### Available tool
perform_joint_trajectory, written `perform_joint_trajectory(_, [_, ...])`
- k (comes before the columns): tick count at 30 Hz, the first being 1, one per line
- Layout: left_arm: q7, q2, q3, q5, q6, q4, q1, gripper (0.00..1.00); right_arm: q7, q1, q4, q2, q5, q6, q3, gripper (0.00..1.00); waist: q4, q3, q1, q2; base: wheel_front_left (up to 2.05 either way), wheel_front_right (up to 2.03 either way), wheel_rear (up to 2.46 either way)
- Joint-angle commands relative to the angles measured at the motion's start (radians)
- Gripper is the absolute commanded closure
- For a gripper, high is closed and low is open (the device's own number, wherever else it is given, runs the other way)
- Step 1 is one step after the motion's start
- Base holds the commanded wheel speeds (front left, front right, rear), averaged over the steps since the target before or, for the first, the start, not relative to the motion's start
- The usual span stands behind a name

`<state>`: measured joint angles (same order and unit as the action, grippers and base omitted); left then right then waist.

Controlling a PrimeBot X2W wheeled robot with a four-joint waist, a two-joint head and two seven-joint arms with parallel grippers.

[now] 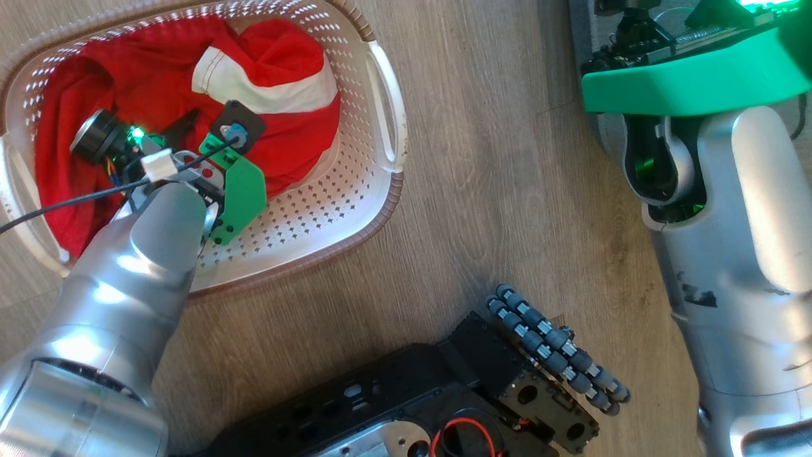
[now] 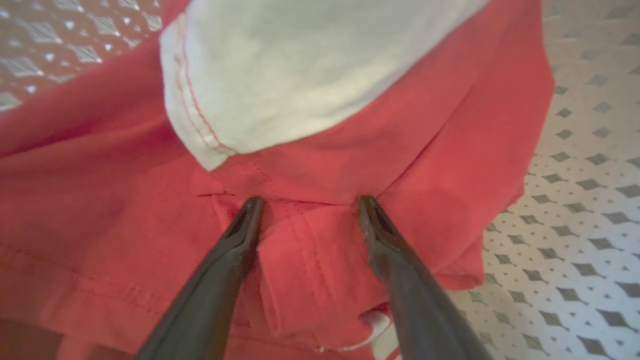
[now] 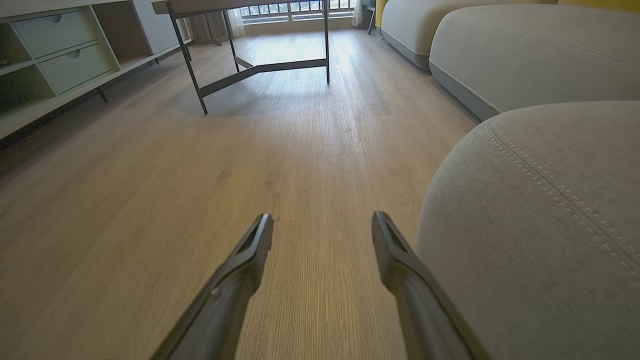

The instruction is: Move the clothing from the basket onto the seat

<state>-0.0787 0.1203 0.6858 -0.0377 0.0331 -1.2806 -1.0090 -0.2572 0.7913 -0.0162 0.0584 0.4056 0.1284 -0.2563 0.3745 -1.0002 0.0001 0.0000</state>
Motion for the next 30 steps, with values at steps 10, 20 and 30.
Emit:
perform_joint_trajectory(10, [0.072, 0.002, 0.026, -0.011, -0.003, -0.006, -0.006, 0.55, -0.005, -0.056, 0.045, -0.008, 0.002, 0.002, 0.002, 0.0, -0.015, -0.014, -0.0001, 0.0, 0.0, 0.0, 0.0])
perform_joint_trajectory(20, [-0.002, -0.003, 0.004, 0.041, 0.009, -0.006, 0.007, 1.0, -0.005, -0.035, 0.032, -0.008, 0.011, 0.002, 0.003, 0.0, -0.005, 0.005, -0.0001, 0.0, 0.0, 0.0, 0.0])
perform_joint_trajectory(30, [-0.166, -0.045, -0.016, 0.116, 0.049, 0.032, 0.072, 1.0, -0.005, -0.06, -0.038, -0.008, -0.047, 0.002, 0.012, 0.0, -0.054, 0.156, -0.0001, 0.0, 0.0, 0.0, 0.0])
